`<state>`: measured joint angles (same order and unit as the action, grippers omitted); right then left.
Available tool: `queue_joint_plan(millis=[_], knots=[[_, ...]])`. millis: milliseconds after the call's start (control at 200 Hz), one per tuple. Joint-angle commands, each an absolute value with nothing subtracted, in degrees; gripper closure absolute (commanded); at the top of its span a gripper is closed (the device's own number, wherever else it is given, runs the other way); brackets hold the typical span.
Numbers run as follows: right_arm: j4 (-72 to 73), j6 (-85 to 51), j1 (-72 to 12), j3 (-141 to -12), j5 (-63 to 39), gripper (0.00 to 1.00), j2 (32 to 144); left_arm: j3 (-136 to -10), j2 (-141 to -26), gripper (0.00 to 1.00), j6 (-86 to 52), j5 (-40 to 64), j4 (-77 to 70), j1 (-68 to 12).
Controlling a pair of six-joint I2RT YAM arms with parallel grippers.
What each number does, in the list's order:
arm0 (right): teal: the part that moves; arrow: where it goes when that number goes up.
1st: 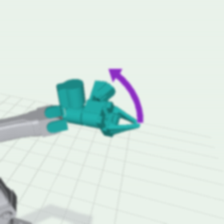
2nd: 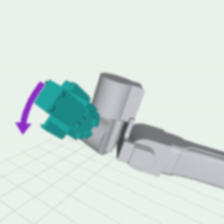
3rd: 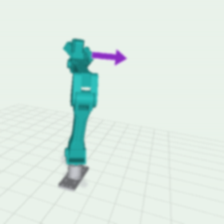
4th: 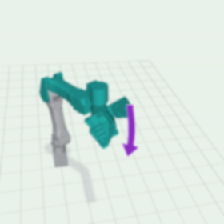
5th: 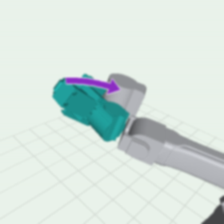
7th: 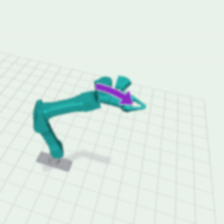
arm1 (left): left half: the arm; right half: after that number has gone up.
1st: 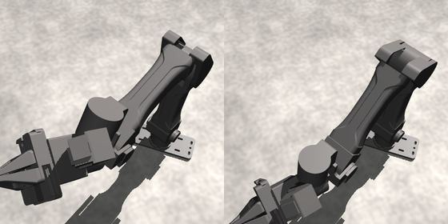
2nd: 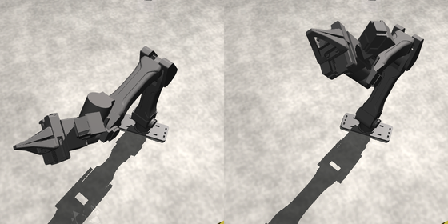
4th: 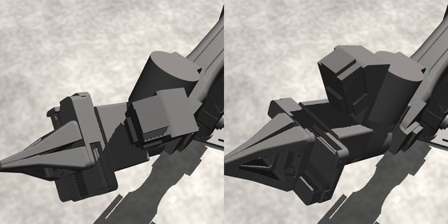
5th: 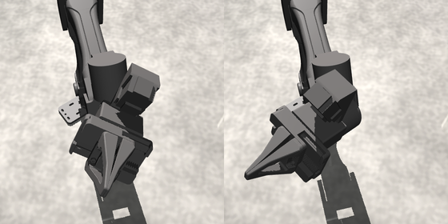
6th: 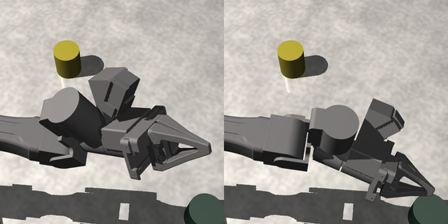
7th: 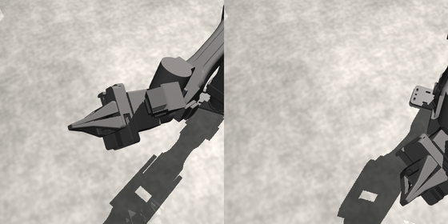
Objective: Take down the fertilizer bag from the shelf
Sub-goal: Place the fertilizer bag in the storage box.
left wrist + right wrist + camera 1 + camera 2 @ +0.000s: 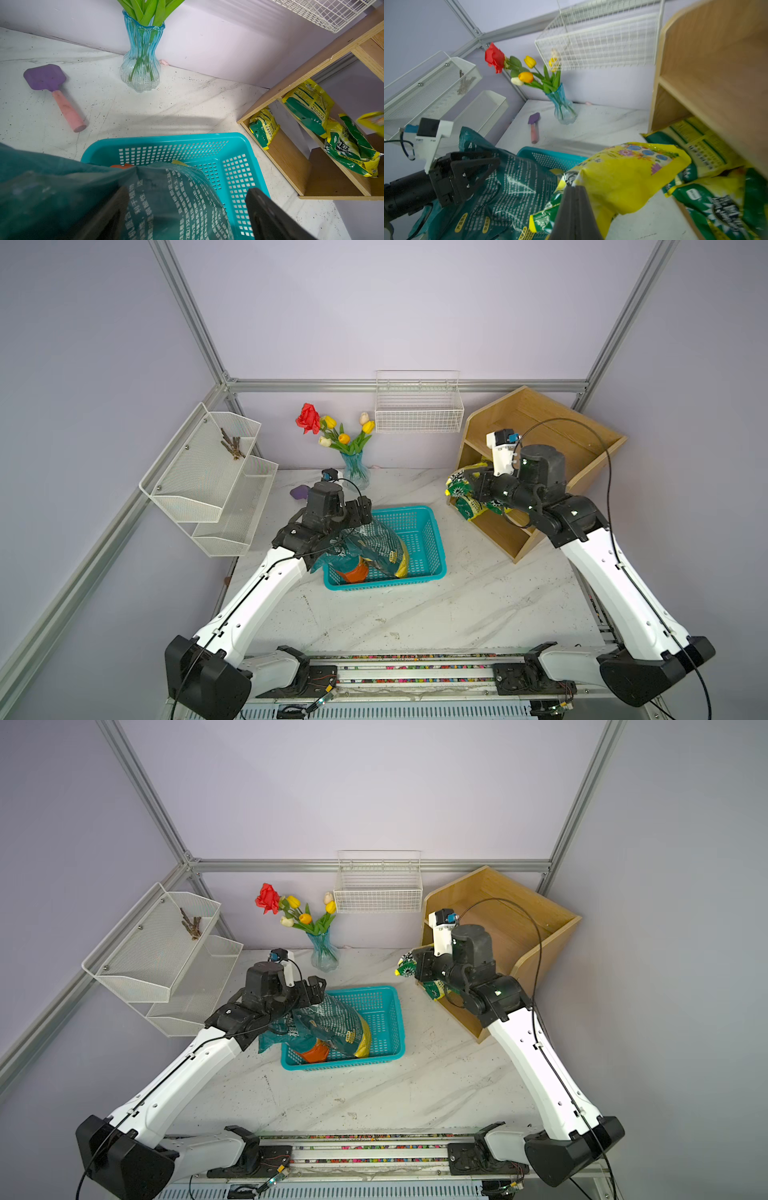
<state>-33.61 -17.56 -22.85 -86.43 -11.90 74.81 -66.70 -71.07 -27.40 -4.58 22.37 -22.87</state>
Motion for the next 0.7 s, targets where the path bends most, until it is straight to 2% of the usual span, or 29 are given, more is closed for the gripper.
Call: queue_joint_plan(millis=[0, 165, 325, 535, 695], knots=[[-19.21, -28.3, -24.75, -78.71, -20.88, 1.0, 73.68, -65.06, -70.37, 0.06, -27.33, -8.87, 26.78, -21.78], [-3.26, -37.89, -28.64, -66.59, -20.07, 1.0, 73.34, -64.95, -70.45, 0.06, -27.42, -8.96, 26.72, -21.77], [3.36, -43.22, -32.64, -62.78, -14.94, 1.0, 76.11, -64.51, -70.31, 0.06, -27.6, -8.83, 26.72, -21.8], [16.26, -54.44, -32.87, -54.44, -10.61, 1.0, 81.25, -64.14, -69.96, 0.06, -27.38, -8.79, 26.65, -21.75], [26.27, -62.24, -33.13, -54.14, -10.86, 1.0, 87.86, -64.16, -69.51, 0.05, -27.2, -8.87, 26.64, -21.78]])
